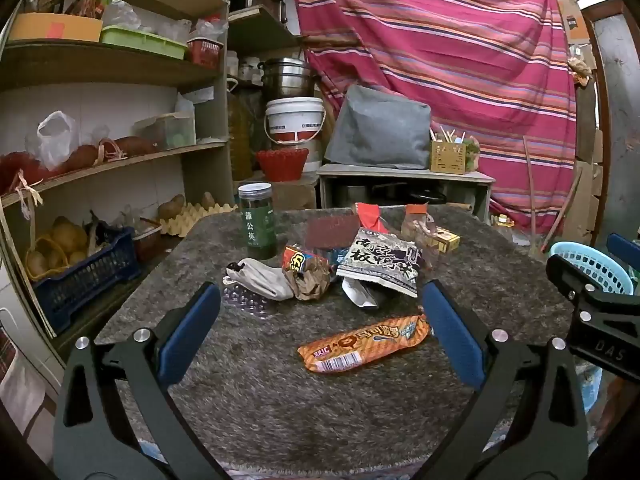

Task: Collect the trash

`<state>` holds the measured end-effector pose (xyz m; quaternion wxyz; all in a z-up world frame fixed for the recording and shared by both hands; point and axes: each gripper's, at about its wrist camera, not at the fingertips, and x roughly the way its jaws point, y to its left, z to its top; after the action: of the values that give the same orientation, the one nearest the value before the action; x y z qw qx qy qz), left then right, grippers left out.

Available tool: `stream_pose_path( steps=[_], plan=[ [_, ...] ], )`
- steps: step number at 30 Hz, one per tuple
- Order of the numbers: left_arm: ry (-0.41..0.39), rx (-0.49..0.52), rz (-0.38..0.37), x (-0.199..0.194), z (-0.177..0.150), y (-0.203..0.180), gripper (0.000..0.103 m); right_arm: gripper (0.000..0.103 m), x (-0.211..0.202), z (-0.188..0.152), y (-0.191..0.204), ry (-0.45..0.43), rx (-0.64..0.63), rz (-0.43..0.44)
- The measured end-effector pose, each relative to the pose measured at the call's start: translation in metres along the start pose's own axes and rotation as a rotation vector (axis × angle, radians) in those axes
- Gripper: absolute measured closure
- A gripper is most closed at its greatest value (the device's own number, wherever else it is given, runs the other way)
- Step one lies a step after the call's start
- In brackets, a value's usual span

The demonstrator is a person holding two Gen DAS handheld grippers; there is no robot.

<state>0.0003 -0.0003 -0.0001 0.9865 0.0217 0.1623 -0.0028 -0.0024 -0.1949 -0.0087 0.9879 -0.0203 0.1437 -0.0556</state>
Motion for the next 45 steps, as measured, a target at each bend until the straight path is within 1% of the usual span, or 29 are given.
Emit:
stream_pose_path(
  steps=[9,30,45],
  plan=[
    [-0.003,-0.002,0.003,-0.0002,0.0002,-0.0001,0.005,0.004,0.0,0.0,0.0,-0.003,-0.004,-0.001],
    [0.011,-0.003,-0.04,0.0024,0.0008,-0.0011,0.005,0.004,-0.0003,0.0003,0.0002,-0.004,-0.003,-0.001],
    [0.006,0.004,-0.047,0.0008,0.001,-0.0037,0.005,0.004,-0.0009,0.0004,-0.0008,-0.002,-0.002,-0.001]
  ],
)
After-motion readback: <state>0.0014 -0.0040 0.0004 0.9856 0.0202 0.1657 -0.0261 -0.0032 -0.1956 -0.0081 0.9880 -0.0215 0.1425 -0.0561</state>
